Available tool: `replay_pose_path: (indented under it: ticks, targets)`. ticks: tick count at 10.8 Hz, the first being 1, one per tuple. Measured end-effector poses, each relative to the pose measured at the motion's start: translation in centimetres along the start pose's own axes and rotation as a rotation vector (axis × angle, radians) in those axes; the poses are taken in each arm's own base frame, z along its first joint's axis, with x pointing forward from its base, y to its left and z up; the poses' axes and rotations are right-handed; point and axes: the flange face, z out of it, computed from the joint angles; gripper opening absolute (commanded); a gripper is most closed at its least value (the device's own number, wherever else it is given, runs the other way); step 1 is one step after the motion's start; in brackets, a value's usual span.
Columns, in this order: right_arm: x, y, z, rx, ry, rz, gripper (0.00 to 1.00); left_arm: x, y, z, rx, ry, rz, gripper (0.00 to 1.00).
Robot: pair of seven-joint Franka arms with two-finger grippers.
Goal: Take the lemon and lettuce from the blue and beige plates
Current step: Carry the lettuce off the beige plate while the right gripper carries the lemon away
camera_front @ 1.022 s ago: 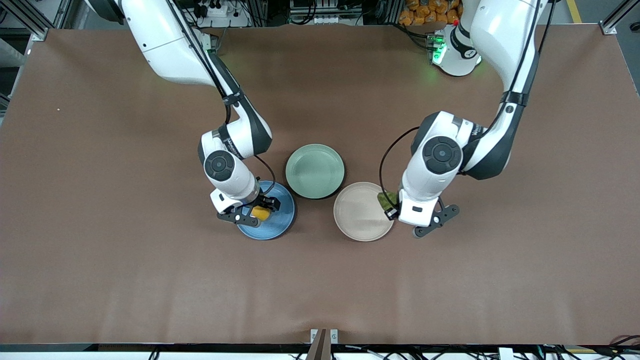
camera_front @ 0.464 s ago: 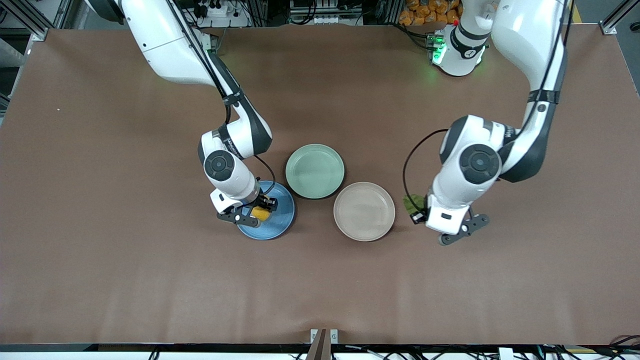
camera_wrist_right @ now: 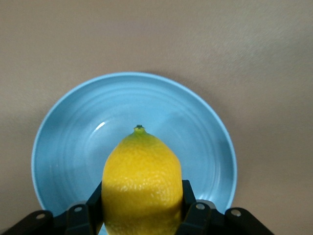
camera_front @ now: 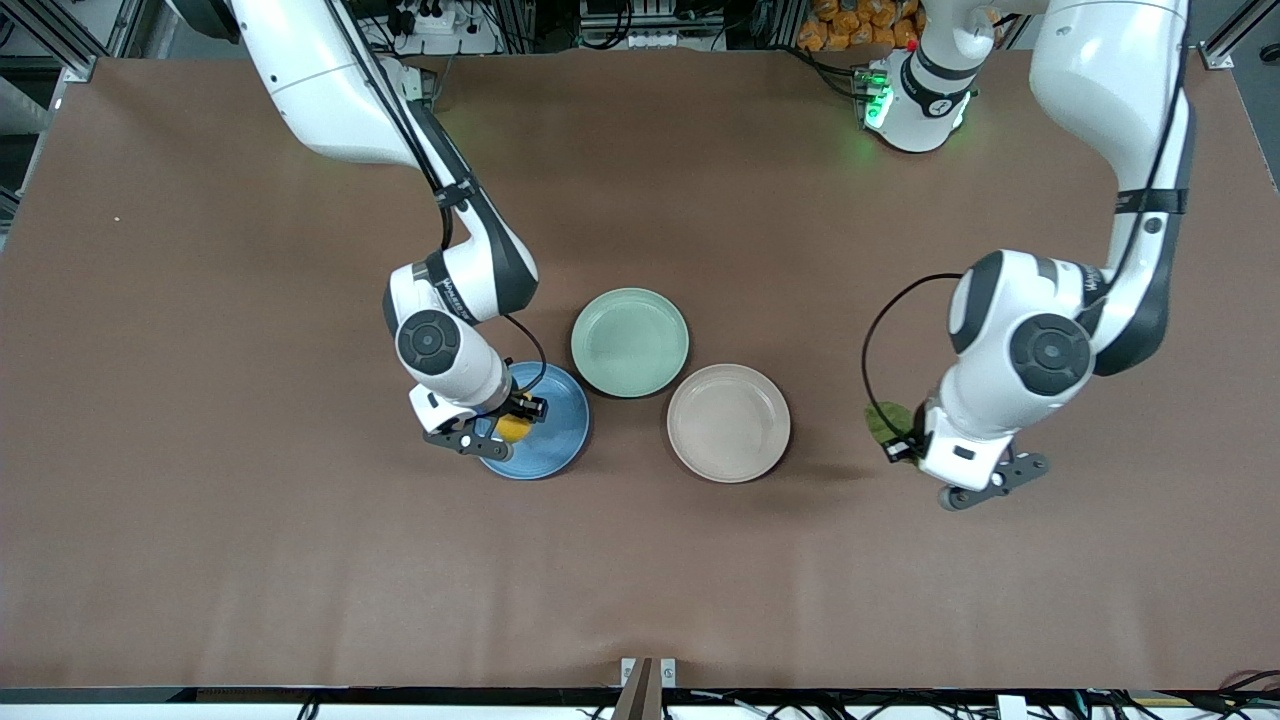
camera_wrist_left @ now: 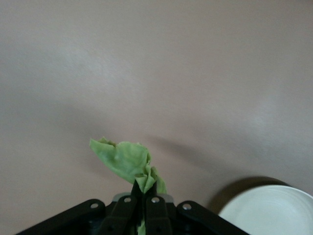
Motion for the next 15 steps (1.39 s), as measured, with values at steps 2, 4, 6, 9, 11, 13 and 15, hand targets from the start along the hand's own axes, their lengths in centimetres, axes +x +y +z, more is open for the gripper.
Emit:
replay_pose_path:
  ticks: [2, 4, 6, 9, 11, 13, 15]
  targets:
    - [1.0, 1.3, -0.9, -0.01, -0.012, -0.007, 0.35, 1.1, -2.1, 0.5, 0.006, -0.008, 0.029, 0.0]
    - [2.5, 4.1, -1.7, -0.034, -0.058, -0.036, 0.35, 2.3, -4.7, 1.5, 0.017, -0.025, 0.073, 0.0]
    - [4.2, 7.6, -3.4, -0.052, -0.094, -0.065, 0.35, 3.0, -6.5, 3.4, 0.027, -0.051, 0.091, 0.0]
    - [5.6, 11.1, -5.0, -0.079, -0.12, -0.088, 0.35, 2.4, -5.5, 5.4, 0.03, -0.072, 0.108, 1.0]
    - [6.4, 13.0, -5.1, -0.101, -0.134, -0.107, 0.35, 2.4, -5.3, 5.5, 0.028, -0.071, 0.113, 1.0]
    - [7.4, 15.7, -5.9, -0.118, -0.147, -0.14, 0.35, 2.3, -5.1, 5.5, 0.027, -0.072, 0.119, 1.0]
    - [8.4, 18.4, -7.1, -0.128, -0.149, -0.176, 0.35, 1.5, -5.2, 5.4, 0.03, -0.082, 0.125, 1.0]
